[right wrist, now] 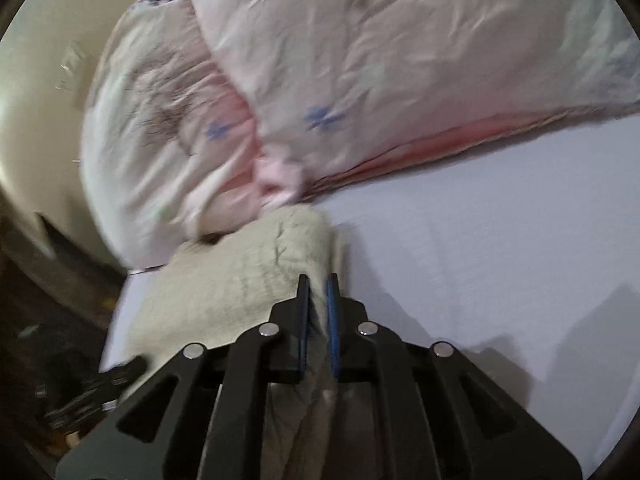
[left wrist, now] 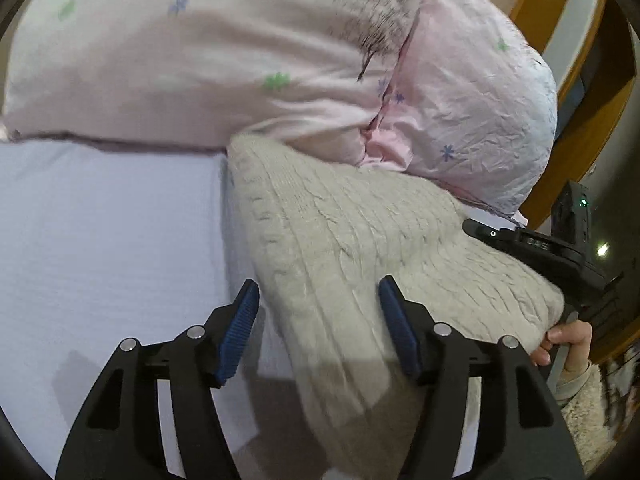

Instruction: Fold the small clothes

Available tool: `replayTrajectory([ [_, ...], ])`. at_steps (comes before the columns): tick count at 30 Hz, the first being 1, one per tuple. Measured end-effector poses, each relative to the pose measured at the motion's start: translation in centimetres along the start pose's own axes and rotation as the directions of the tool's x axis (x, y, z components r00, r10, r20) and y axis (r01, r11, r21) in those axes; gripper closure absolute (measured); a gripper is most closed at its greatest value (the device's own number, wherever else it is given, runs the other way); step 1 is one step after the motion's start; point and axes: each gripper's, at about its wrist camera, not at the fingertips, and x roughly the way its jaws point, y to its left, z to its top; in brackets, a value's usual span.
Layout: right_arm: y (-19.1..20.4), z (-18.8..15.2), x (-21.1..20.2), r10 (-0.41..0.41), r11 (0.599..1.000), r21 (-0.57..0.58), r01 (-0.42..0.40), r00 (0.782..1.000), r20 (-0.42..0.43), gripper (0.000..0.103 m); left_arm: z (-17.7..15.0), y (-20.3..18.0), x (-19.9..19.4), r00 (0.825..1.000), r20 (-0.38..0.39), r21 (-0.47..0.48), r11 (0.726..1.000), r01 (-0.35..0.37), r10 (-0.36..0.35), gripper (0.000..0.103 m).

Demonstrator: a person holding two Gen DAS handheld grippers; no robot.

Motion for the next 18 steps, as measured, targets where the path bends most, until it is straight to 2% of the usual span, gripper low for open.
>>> replayTrajectory([
  [1,-0.3,-0.1,-1.0,-0.037,0.999,-0.008,0.037,0.999,0.032,0.095,-0.2,-0.4,-0.7,1.0,0.013,0.016,1.0,-0.025,0.024,0.039],
  [2,0.0,-0.2,-3.0,-0.113,0.993,-0.022,0.116,0.989,0.1,0.093,-0.6,-0.8,-1.8,0.998,0.03,0.037,0.998,-0.06,0.059,0.036],
  [3,0.0,-0.4,-4.9,-0.132,0.99,-0.033,0.139,0.979,0.152,0.087,-1.0,-1.0,-2.7,0.995,0.042,0.047,0.995,-0.091,0.089,0.029],
  [4,0.1,-0.7,-6.4,-0.131,0.989,-0.041,0.141,0.974,0.186,0.073,-1.4,-1.0,-3.4,0.993,0.05,0.052,0.992,-0.113,0.111,0.023],
  [5,0.5,-1.5,-8.9,-0.127,0.987,-0.06,0.146,0.963,0.239,0.057,-2.2,-1.1,-4.6,0.986,0.067,0.06,0.986,-0.159,0.155,0.012],
  [6,0.5,-2.4,-10.9,-0.136,0.984,-0.075,0.163,0.951,0.279,0.016,-2.8,-1.2,-5.3,0.98,0.078,0.065,0.98,-0.188,0.182,0.007],
  [7,0.8,-3.4,-12.5,-0.143,0.979,-0.095,0.181,0.937,0.32,0.002,-3.5,-1.3,-5.9,0.975,0.085,0.071,0.975,-0.211,0.205,0.005],
  [8,1.4,-5.0,-14.4,-0.138,0.971,-0.136,0.197,0.926,0.35,0.002,-4.2,-1.3,-6.2,0.971,0.085,0.076,0.97,-0.232,0.225,0.002],
  [9,1.8,-6.0,-15.1,-0.142,0.964,-0.162,0.209,0.927,0.347,0.002,-5.1,-1.5,-6.5,0.965,0.077,0.082,0.963,-0.258,0.252,0.001],
  [11,2.8,-8.7,-15.4,-0.212,0.939,-0.201,0.277,0.932,0.295,0.002,-6.3,-1.9,-6.4,0.961,0.05,0.097,0.956,-0.276,0.272,0.001],
  [12,3.2,-9.8,-15.1,-0.236,0.93,-0.218,0.297,0.935,0.266,0.002,-6.9,-2.2,-5.9,0.957,0.019,0.111,0.951,-0.29,0.289,0.001],
  [15,4.6,-12.4,-12.3,-0.236,0.919,-0.291,0.265,0.963,0.132,0.002,-7.7,-2.8,-4.0,0.937,-0.044,0.17,0.927,-0.334,0.345,0.001],
  [18,5.8,-13.7,-9.3,-0.276,0.908,-0.312,0.28,0.959,0.058,0.002,-7.7,-3.2,-2.6,0.924,-0.086,0.199,0.915,-0.35,0.372,0.001],
])
